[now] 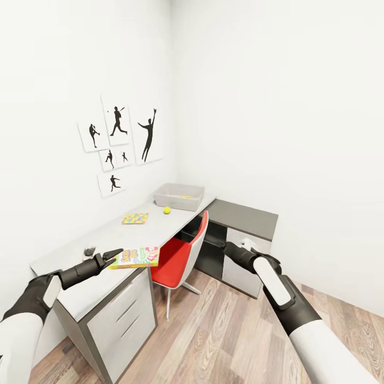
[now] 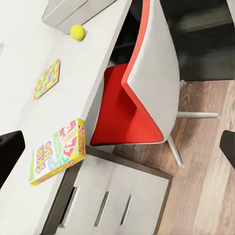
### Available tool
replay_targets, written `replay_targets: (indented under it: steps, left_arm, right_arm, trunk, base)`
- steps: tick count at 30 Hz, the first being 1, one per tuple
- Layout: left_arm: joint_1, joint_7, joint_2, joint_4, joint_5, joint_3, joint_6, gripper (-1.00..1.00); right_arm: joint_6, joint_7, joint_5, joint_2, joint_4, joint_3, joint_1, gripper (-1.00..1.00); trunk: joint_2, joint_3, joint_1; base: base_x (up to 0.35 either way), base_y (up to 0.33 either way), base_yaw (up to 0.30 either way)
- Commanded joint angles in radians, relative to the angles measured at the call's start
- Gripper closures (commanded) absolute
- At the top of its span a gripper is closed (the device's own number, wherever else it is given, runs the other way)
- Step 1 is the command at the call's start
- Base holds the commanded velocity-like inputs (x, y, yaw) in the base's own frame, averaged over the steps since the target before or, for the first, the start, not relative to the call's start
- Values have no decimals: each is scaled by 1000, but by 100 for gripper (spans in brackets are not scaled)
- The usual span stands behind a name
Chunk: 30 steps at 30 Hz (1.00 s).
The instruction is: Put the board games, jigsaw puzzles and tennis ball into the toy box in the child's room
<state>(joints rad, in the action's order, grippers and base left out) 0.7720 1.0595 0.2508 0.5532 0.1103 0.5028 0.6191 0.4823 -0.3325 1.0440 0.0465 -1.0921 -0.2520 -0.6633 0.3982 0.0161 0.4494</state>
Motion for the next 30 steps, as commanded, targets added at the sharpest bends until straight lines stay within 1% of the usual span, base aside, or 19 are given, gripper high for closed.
replay_targets:
  steps: [1,5,8,13,15,23,30]
  left_arm:
    - [-1,2,0,5,2,2,8,-100]
    - [-7,0,-1,19,2,4,9,-100]
    - [-9,-1,-1,23,2,14,9,-100]
    - [-10,-2,-1,26,2,55,11,-100]
    - [-10,-2,-1,26,1,62,11,-100]
    - [-11,-3,-3,27,0,73,9,-100]
    - [-12,-14,-21,27,0,76,5,-100]
  right_arm:
    - [-1,-10,10,0,-1,-2,-1,-100]
    - [-1,-10,10,-2,-1,2,-1,-100]
    - [0,-10,11,-3,-1,3,-1,-100]
    - [0,-10,12,-5,0,2,-1,-100]
    - [0,-10,12,-6,0,2,-1,-100]
    - [-1,-10,11,-12,0,1,-1,-100]
    - [-7,-10,11,-15,0,-4,-1,-100]
  trunk:
    - [2,2,1]
    - [2,2,1]
    - [2,2,1]
    - [2,2,1]
    - [2,2,1]
    - [2,2,1]
    - [2,2,1]
  base:
    - [0,0,0]
    - [0,0,0]
    - [0,0,0]
    - [0,0,0]
    - [0,0,0]
    - [0,0,0]
    - [0,0,0]
